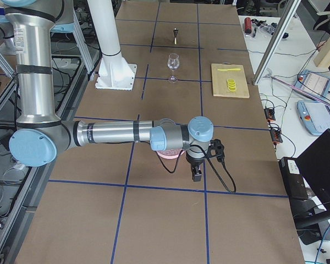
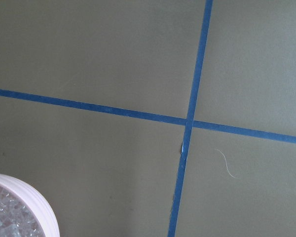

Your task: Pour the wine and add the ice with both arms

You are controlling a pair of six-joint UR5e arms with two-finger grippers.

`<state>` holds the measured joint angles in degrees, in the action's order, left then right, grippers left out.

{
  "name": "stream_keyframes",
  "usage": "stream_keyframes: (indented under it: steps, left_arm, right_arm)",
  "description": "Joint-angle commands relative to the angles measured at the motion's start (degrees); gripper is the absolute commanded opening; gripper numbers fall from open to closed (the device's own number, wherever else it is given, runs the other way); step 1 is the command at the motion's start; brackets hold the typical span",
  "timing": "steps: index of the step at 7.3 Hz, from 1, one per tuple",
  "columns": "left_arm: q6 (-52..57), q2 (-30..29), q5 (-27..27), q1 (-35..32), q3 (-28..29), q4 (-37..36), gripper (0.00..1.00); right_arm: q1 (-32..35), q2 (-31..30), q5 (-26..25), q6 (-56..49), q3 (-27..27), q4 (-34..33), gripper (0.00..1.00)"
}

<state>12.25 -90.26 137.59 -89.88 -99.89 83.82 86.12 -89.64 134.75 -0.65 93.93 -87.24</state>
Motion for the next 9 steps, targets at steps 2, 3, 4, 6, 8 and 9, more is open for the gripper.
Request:
stream_keyframes:
  steps: [2, 3, 4, 6, 8, 9]
  left_arm:
    - [-1.17, 0.08, 0.14, -0.03, -1.88, 0.03, 1.00]
    - [-3.44, -0.09, 0.14, 0.05, -3.62, 0.03, 1.00]
    - [-4.07, -0.53, 0.22, -0.03, -6.25, 0.03, 1.00]
    - [-8.87, -0.53, 1.10, 0.23, -9.00, 3.77, 0.99]
    - [-17.72, 5.40, 0.41, 2.93, -7.08, 26.88, 0.99]
    - [-26.58, 7.88, -2.73, 9.05, -5.76, 38.58, 1.00]
  right_arm:
    - [-0.16, -0.54, 0.42, -0.32, 0.28, 0.05, 1.00]
    - [-0.16, -0.71, 0.34, -0.14, 0.20, 0.05, 1.00]
    - [-0.16, -0.72, 0.34, -0.14, 0.29, 0.05, 1.00]
    - [-0.25, -0.72, 0.43, 0.04, 0.29, 0.05, 1.00]
    - [-0.51, -0.72, 3.04, 0.21, 0.46, 0.05, 1.00]
    - [-0.51, -0.72, 3.58, 0.21, 0.55, 0.05, 1.00]
